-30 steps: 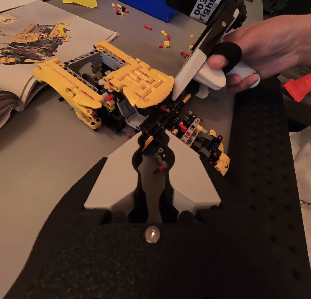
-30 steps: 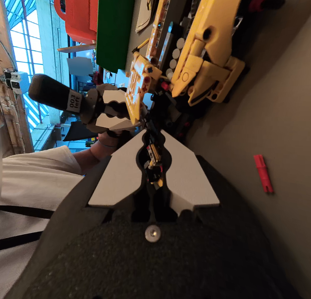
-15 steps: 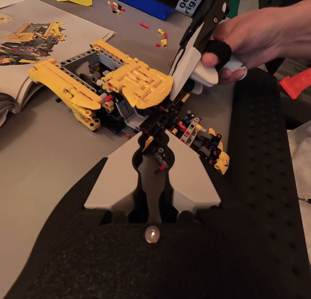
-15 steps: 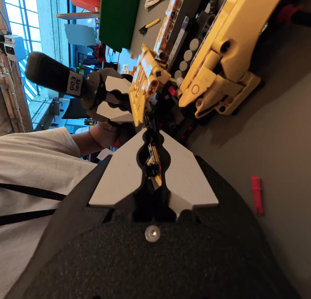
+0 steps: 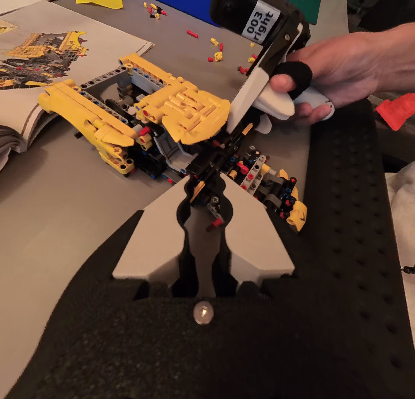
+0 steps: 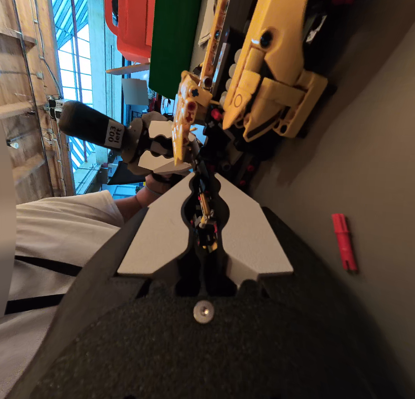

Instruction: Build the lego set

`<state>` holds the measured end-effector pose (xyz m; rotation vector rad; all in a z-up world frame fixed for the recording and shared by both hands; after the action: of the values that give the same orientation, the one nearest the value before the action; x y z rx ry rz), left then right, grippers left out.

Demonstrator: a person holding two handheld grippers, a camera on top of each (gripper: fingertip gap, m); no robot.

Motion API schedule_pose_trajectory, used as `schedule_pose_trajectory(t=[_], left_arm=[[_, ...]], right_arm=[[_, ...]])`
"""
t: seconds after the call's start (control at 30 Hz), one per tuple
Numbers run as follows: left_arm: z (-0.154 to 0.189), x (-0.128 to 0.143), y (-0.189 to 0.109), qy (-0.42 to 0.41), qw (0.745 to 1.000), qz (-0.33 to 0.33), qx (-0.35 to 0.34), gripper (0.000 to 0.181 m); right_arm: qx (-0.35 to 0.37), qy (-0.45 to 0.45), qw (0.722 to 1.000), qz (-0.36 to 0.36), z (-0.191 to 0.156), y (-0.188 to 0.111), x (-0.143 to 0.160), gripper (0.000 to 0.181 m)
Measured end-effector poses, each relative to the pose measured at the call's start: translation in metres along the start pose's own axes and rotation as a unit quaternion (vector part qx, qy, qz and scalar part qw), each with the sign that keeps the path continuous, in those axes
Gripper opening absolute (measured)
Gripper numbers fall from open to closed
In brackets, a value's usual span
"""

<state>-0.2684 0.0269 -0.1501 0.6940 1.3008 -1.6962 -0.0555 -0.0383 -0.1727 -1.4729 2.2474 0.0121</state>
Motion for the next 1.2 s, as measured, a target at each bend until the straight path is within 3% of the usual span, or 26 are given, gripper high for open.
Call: schedule_pose_trajectory(t=[0.1, 0.33, 0.6, 1.2], left_arm=[[-0.001, 0.000, 0.000, -0.002, 1.000, -0.001, 0.004, 0.019], [-0.001, 0.000, 0.000, -0.001, 1.000, -0.001, 0.004, 0.019], [0.001, 0.000, 0.001, 0.008, 1.000, -0.004, 0.007, 0.019], [0.002, -0.001, 0.003, 0.027, 1.000, -0.006, -0.002, 0.018]], right_arm=[[0.001, -0.011, 1.000, -0.003, -0.002, -0.005, -0.001, 0.016], [-0.014, -0.006, 1.000, -0.016, -0.001, -0.007, -0.001, 0.006], [-0.023, -0.013, 0.991, -0.130, -0.001, -0.003, -0.021, 0.006], [-0.052, 0.039, 0.991, -0.115, 0.009, 0.000, -0.017, 0.006]])
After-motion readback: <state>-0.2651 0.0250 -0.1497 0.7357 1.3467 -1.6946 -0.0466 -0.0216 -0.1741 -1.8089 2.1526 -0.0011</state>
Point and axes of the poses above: each gripper's, where its closed fingertips meet, y out along the fingers, x out of its underside, z = x × y across the jaws, the point moved 10 cm from there along -y, back along the fingers, and after that the axes turned 7 degrees about -y, right-handed, at the moved point
